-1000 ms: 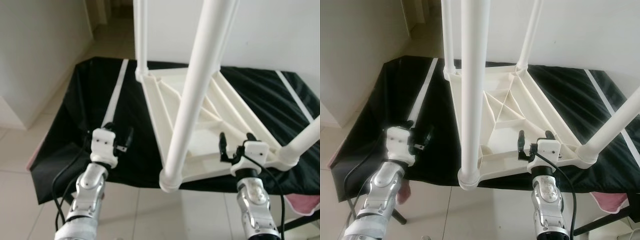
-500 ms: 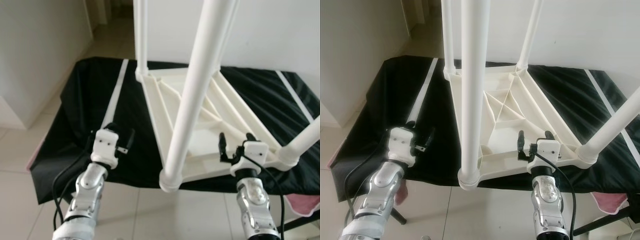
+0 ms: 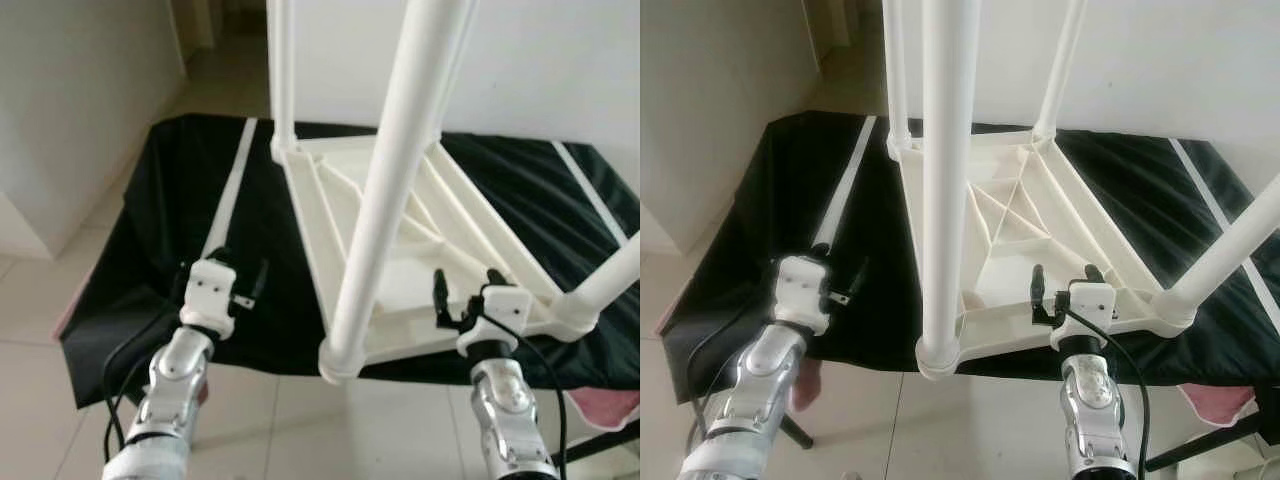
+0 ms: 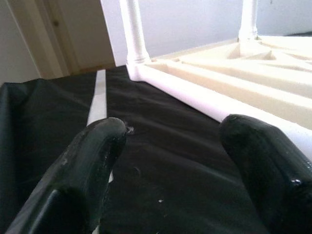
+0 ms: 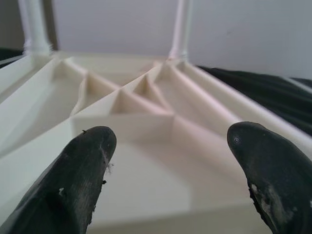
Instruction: Building children table
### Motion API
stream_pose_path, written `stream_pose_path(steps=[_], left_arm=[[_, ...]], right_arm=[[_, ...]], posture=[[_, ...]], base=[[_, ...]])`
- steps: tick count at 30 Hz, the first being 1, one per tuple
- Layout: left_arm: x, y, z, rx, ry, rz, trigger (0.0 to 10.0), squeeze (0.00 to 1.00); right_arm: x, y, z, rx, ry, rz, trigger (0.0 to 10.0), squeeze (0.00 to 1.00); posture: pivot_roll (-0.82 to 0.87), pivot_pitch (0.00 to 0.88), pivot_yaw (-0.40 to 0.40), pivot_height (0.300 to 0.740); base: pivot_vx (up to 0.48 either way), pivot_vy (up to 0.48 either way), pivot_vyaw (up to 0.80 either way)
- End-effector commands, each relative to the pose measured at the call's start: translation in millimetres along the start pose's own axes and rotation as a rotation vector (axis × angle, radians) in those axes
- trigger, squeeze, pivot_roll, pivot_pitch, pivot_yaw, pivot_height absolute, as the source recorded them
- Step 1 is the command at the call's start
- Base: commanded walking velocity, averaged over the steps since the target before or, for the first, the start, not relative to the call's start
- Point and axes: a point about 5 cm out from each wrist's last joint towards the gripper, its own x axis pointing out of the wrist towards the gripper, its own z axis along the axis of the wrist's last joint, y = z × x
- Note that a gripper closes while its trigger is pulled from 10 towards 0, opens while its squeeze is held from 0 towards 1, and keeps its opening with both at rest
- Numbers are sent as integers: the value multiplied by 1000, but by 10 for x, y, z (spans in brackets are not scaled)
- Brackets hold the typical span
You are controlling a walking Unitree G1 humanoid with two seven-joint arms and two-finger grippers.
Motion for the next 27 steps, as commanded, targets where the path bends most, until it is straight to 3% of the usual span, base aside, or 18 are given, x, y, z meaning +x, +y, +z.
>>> stream_pose_path(steps=[1,9,27], left_arm=[[-54,-53,37,-8,-19,-130,10000,0],[-124,-42,81,34,-23,-180,10000,0],[-155,-123,99,-7,-11,-168,10000,0]], right_arm=[[-56,30,13,11,6,52,10000,0],[-163,128,9,28,24,129,10000,0],[-92,89,64,47,19,114,10000,0]], posture=[[34,0,-40,740],[39,13,-45,740],[40,37,-62,740]], base=[[0,0,0],[0,0,0],[0,0,0]])
